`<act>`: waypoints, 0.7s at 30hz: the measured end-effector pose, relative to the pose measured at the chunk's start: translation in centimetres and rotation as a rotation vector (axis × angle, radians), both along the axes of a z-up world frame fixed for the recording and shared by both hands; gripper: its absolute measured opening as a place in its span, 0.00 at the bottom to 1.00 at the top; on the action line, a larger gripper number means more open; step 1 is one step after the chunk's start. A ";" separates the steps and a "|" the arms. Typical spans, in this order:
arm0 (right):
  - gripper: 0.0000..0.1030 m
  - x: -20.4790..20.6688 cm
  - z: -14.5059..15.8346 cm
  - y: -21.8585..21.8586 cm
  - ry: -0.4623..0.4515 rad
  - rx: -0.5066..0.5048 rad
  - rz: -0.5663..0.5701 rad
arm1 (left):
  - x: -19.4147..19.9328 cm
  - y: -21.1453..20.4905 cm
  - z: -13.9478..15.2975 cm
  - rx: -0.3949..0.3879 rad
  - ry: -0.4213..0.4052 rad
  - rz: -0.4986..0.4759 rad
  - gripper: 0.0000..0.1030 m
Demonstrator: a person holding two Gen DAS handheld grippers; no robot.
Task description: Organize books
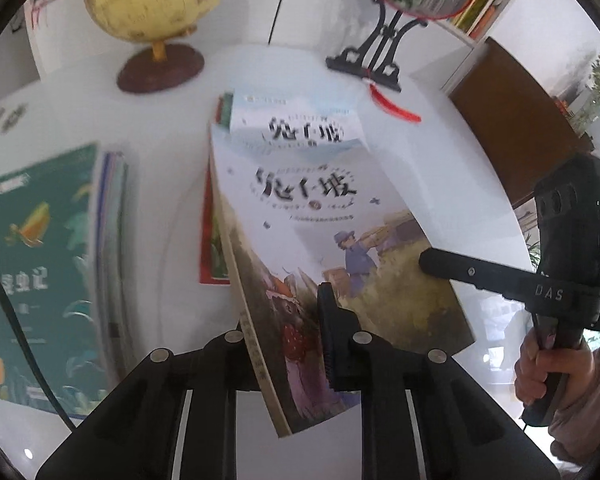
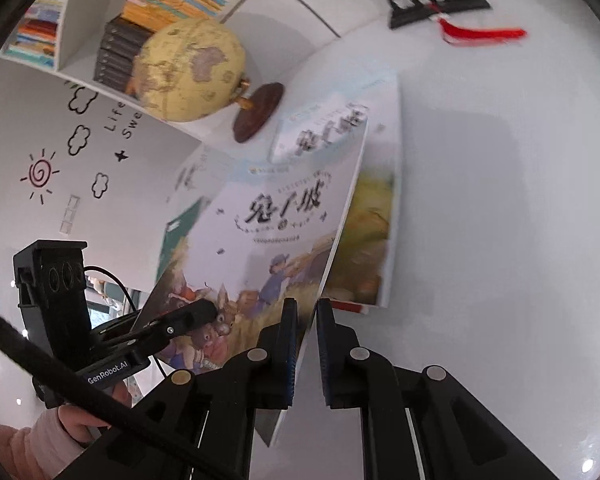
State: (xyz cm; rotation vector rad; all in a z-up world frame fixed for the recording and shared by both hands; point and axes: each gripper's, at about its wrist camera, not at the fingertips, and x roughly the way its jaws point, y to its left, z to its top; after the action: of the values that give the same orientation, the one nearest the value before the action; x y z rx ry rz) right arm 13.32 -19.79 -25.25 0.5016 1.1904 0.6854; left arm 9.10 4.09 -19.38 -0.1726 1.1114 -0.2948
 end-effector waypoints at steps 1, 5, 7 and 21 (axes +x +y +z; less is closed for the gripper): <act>0.09 0.0 0.4 0.4 -0.010 0.005 0.000 | -0.2 0.3 0.4 0.009 -0.011 0.000 0.15; 0.09 -0.3 2.0 2.3 -0.046 0.011 0.025 | -0.5 2.4 1.5 0.004 -0.031 0.026 0.15; 0.10 -0.4 2.5 3.5 -0.055 0.018 0.036 | -0.5 3.4 2.0 0.013 -0.048 0.031 0.15; 0.11 -1.7 6.1 16.4 -0.174 0.061 0.135 | -3.4 15.1 3.7 0.067 -0.121 0.169 0.15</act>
State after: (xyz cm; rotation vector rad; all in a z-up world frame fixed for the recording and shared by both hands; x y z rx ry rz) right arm 11.65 -3.43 -19.11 0.4063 1.0484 0.8661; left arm 5.74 19.18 -15.70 -0.1864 0.9790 -0.1152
